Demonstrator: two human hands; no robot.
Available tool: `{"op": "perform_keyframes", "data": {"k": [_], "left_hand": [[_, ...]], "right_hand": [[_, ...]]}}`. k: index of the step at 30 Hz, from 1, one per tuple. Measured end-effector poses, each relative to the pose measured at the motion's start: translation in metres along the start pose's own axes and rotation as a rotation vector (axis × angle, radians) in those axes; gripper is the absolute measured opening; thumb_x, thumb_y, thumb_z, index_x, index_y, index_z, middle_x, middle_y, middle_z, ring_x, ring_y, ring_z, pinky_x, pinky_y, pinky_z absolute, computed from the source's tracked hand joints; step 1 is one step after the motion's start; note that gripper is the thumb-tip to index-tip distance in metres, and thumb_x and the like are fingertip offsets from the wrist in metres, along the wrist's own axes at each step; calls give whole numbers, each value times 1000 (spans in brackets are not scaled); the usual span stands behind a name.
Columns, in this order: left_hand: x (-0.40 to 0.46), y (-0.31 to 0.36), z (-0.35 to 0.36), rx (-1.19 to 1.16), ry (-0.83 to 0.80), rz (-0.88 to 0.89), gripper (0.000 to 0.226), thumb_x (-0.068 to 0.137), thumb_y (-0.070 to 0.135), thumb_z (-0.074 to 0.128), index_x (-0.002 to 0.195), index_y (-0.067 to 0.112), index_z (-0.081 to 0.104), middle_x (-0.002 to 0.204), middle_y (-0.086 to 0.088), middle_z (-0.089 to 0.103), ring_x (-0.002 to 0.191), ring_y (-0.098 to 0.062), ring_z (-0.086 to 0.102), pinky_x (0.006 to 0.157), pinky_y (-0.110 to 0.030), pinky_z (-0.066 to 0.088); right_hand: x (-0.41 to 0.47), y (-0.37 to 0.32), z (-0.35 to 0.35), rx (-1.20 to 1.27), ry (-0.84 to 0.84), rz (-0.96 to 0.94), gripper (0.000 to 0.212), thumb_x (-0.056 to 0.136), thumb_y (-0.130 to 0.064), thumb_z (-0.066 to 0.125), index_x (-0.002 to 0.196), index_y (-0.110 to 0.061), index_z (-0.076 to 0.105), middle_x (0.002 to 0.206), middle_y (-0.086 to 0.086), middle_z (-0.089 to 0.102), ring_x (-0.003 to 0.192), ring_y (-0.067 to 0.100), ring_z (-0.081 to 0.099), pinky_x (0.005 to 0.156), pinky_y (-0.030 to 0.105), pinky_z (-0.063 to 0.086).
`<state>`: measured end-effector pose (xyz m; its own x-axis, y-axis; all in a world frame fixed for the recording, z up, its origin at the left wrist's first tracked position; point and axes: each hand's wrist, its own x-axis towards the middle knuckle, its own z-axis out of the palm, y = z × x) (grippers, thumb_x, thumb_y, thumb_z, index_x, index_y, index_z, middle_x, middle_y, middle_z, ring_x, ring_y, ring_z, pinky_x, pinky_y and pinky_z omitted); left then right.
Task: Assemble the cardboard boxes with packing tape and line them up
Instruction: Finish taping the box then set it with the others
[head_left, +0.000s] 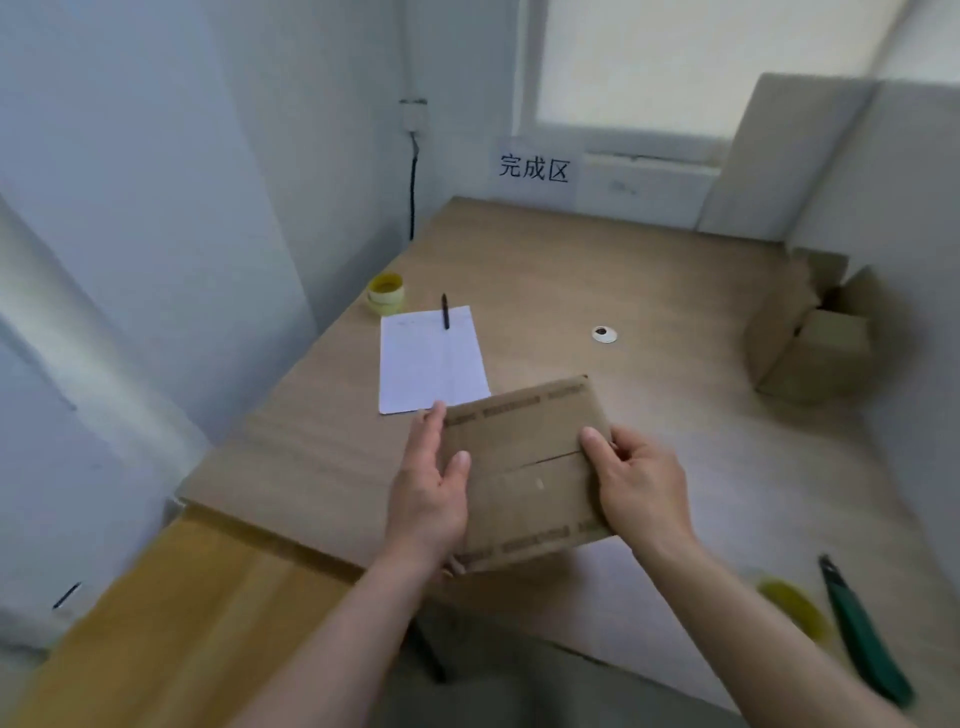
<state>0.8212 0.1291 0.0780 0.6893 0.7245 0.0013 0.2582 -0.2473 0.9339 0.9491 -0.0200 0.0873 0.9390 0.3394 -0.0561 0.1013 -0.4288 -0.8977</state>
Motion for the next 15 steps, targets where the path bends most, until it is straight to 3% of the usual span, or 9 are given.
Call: {"op": "perform_keyframes", "data": {"k": [3, 6, 12, 13, 15], "left_hand": [[18, -21, 72, 121, -159, -78, 57, 102, 19, 48, 152, 33, 25, 162, 7, 16, 148, -10, 16, 119, -25, 15], [26, -41, 117, 255, -267, -114, 59, 101, 14, 48, 154, 23, 23, 163, 0, 12, 149, -12, 11, 108, -12, 6], [56, -67, 144, 414, -340, 7, 54, 102, 16, 45, 152, 14, 25, 162, -7, 17, 150, -18, 10, 102, 2, -5], [63, -67, 146, 448, -349, 24, 54, 102, 22, 44, 152, 15, 27, 162, -8, 17, 150, -20, 11, 104, -1, -3], [79, -68, 148, 598, -349, 82, 60, 97, 47, 34, 151, 21, 32, 163, -9, 14, 149, -27, 15, 115, -21, 12]], "right_hand": [[24, 68, -29, -83, 4, 117, 23, 96, -41, 57, 77, -33, 69, 75, -12, 69, 78, 12, 64, 71, 35, 52], [31, 122, -38, -143, -4, 205, 30, 96, -37, 58, 67, -33, 61, 69, -14, 64, 75, 15, 60, 62, 26, 45], [48, 150, -25, -69, 27, 278, 17, 99, -37, 53, 94, -27, 65, 80, -11, 67, 76, 8, 61, 63, 26, 47], [53, 147, -22, -61, 38, 274, 16, 100, -36, 52, 95, -27, 64, 81, -11, 66, 75, 7, 61, 60, 20, 45], [61, 140, -18, -31, 57, 283, 14, 102, -33, 49, 98, -28, 62, 83, -14, 63, 74, 0, 58, 51, 9, 39]]}}
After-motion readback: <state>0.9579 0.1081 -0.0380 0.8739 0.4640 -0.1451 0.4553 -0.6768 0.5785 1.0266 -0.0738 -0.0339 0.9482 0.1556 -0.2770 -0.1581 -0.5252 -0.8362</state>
